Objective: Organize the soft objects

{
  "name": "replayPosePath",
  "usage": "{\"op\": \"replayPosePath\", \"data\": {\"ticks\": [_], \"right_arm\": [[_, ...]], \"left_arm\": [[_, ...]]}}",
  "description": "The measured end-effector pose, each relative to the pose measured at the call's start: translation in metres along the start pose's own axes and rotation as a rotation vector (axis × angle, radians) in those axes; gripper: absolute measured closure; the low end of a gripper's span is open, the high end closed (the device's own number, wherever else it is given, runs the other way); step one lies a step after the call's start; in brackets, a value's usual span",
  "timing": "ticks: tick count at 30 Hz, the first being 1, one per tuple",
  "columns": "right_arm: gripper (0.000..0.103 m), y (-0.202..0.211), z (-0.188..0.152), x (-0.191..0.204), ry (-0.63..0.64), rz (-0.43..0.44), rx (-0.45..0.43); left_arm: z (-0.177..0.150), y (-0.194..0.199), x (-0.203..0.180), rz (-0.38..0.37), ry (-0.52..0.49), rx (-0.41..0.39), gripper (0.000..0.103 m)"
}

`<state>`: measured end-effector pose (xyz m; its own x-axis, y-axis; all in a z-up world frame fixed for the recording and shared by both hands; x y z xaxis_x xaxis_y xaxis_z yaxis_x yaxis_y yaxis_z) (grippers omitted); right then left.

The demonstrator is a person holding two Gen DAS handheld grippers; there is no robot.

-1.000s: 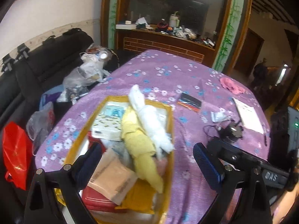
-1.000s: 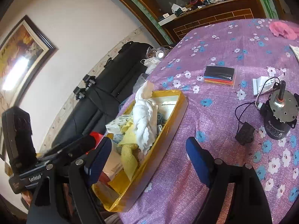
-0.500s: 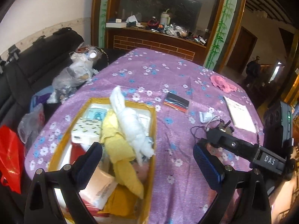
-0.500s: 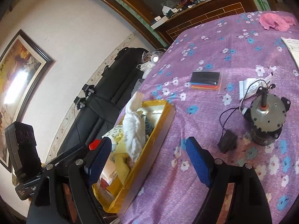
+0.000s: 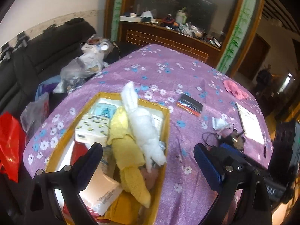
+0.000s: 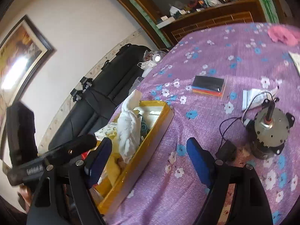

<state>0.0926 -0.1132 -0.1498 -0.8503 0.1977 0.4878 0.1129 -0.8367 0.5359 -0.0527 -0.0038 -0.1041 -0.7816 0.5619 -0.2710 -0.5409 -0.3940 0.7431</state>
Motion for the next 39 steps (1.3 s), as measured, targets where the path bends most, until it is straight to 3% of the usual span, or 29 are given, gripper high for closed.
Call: {"op": "replayPosePath", "data": {"ticks": [5, 10, 18, 23, 28, 33, 35, 39], "right_arm": [[0.021, -0.008, -0.008, -0.002, -0.012, 0.003, 0.014], [0.021, -0.001, -0.013, 0.005, 0.005, -0.025, 0.007], [0.021, 0.03, -0.002, -0.011, -0.049, -0.026, 0.019], [0.022, 0.066, 0.038, -0.063, -0.087, -0.142, -0.032], [0.022, 0.047, 0.07, -0.146, -0.163, -0.202, 0.074], [0.034, 0.013, 0.063, -0.213, -0.327, -0.119, 0.175], [0.043, 0.006, 0.057, -0.218, -0.35, -0.119, 0.194], [0.05, -0.001, 0.051, -0.216, -0.353, -0.127, 0.218]], "left_arm": [[-0.001, 0.003, 0.013, 0.021, 0.056, -0.016, 0.004], [-0.006, 0.003, 0.013, 0.031, 0.014, 0.004, 0.004], [-0.013, 0.007, -0.003, -0.071, -0.038, 0.043, 0.004], [-0.009, 0.008, -0.017, -0.111, -0.062, 0.044, 0.004], [0.001, 0.0, -0.03, -0.134, -0.062, 0.066, 0.004], [0.008, -0.012, -0.046, -0.121, -0.085, 0.078, 0.004], [0.011, -0.02, -0.053, -0.12, -0.095, 0.087, 0.004], [0.02, -0.039, -0.072, -0.146, -0.107, 0.141, 0.004]]}}
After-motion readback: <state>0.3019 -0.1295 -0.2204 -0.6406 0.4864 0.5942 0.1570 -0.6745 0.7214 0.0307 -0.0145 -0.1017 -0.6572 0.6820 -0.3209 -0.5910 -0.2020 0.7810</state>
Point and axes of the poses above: each gripper's, at about its wrist camera, not at the fingertips, and y roughly against the way its jaws point, x to its left, z to its top, the point moved 3 cm from there along -y, roughly the way its jaws point, and after that the axes turned 7 degrees about y, right-handed, at the moved point
